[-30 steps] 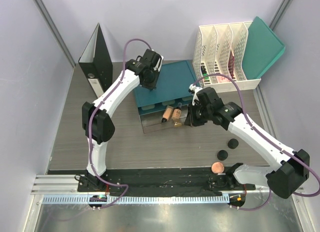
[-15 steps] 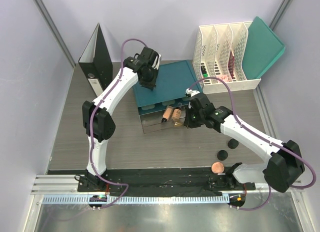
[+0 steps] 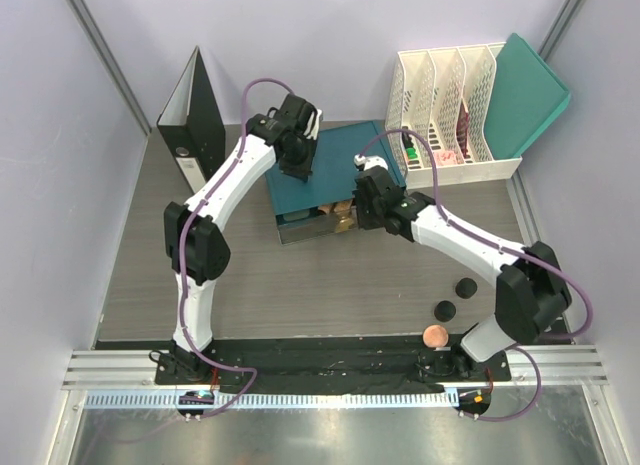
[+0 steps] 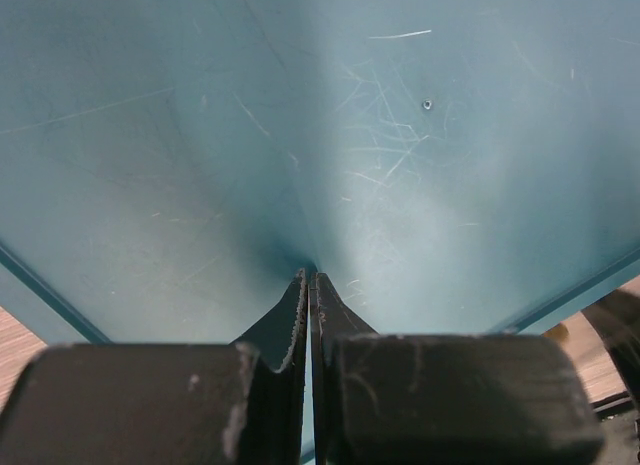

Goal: Organize the makeup

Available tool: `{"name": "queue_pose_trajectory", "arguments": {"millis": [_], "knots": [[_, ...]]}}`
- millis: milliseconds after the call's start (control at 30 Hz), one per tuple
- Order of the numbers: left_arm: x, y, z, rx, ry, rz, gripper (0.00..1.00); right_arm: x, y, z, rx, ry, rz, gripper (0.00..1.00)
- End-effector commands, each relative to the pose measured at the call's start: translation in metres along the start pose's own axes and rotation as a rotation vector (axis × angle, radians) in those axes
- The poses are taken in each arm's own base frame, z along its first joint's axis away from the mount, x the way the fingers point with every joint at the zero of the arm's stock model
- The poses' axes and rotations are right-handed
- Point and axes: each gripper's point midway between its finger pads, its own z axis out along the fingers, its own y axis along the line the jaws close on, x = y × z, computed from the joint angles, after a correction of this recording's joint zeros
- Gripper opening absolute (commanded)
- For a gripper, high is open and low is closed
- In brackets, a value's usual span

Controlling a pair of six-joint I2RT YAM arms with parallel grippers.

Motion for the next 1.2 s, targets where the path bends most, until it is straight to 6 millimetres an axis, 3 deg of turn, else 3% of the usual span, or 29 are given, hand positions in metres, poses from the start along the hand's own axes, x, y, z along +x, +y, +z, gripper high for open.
{"name": "queue_pose_trajectory", "arguments": {"millis": [0,133,400,600,633,800,867,967,1067,1100,1167], "knots": [[0.033,-0.005,0.004,0.038,0.123,-0.007,0.00,-0.066,0.016,0.009,-0.012,-0.189,0.033,0.01],[0.033,-0.009,0.002,0.057,0.124,-0.011,0.00,-0.076,0.021,0.020,-0.010,-0.193,0.044,0.01],[0.037,-0.008,0.004,0.057,0.140,-0.005,0.00,-0.073,0.017,0.003,-0.015,-0.203,0.067,0.01],[0.039,-0.011,0.007,0.070,0.150,-0.009,0.00,-0.042,0.010,-0.022,-0.055,-0.170,0.140,0.02],[0.040,-0.010,0.008,0.070,0.153,-0.008,0.00,-0.028,0.008,-0.021,-0.059,-0.141,0.150,0.04],[0.043,-0.011,0.010,0.073,0.166,-0.006,0.00,0.006,0.014,-0.025,-0.131,-0.053,0.235,0.11],[0.043,-0.010,0.011,0.073,0.168,-0.003,0.00,0.020,0.020,-0.024,-0.180,-0.001,0.290,0.15],[0.045,-0.011,0.013,0.076,0.178,-0.003,0.00,0.035,0.029,-0.019,-0.263,0.069,0.376,0.29],[0.048,-0.012,0.016,0.083,0.189,-0.004,0.00,0.042,0.038,-0.017,-0.346,0.106,0.469,0.40],[0.048,-0.013,0.017,0.087,0.191,-0.005,0.00,0.037,0.036,-0.014,-0.362,0.086,0.504,0.45],[0.048,-0.013,0.017,0.091,0.193,-0.009,0.00,0.045,0.034,-0.012,-0.373,0.103,0.573,0.50]]}}
